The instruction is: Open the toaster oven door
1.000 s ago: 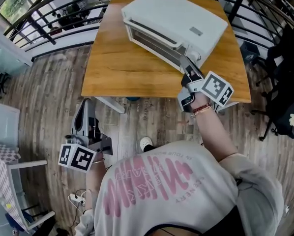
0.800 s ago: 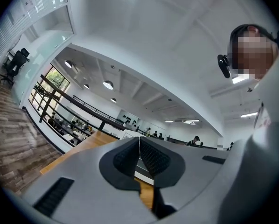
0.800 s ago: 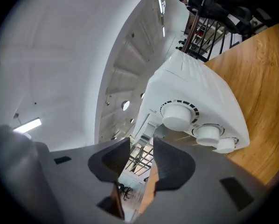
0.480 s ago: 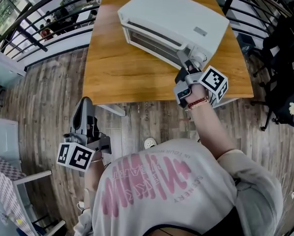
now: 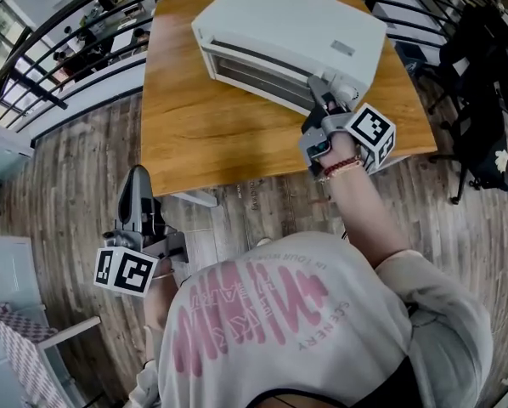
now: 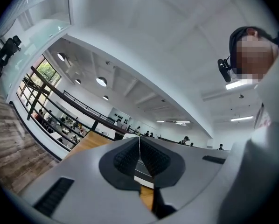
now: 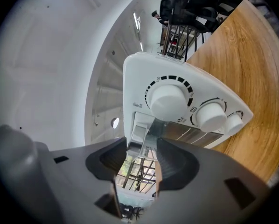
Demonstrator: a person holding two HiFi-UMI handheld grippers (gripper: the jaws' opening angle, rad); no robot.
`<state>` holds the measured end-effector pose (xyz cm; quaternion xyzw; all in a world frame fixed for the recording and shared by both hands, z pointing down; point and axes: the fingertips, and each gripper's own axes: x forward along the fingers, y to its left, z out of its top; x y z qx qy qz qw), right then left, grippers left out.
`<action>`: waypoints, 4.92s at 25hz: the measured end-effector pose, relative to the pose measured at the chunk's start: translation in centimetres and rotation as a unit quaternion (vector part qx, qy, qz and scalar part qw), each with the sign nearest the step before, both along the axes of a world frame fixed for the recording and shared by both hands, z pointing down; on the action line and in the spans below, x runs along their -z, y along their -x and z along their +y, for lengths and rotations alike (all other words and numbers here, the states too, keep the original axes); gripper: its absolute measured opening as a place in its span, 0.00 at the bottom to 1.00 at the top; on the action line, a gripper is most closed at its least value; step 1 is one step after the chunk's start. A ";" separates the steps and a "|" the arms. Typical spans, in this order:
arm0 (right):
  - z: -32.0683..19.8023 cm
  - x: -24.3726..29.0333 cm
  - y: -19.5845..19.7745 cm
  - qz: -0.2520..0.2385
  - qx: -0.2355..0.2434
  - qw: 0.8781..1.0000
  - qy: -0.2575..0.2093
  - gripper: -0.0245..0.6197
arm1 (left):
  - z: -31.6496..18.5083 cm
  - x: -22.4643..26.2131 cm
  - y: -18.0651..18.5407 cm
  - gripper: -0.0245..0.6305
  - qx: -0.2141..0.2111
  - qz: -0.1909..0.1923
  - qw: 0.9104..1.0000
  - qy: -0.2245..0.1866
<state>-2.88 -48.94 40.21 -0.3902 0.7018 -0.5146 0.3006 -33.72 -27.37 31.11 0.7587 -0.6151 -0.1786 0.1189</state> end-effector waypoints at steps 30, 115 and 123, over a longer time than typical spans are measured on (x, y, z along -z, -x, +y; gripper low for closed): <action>3.5 -0.4 0.9 0.052 -0.023 0.998 0.008 0.21 | 3.1 -1.5 1.8 0.07 -0.005 0.018 1.000 -0.005; 11.8 -7.2 6.0 0.204 0.221 0.953 -0.034 0.20 | 18.0 -2.7 -7.6 0.07 0.164 0.026 0.984 0.058; 12.5 -8.1 6.1 0.216 0.221 0.951 -0.021 0.20 | 20.5 -3.6 -7.1 0.07 0.181 0.035 0.980 0.075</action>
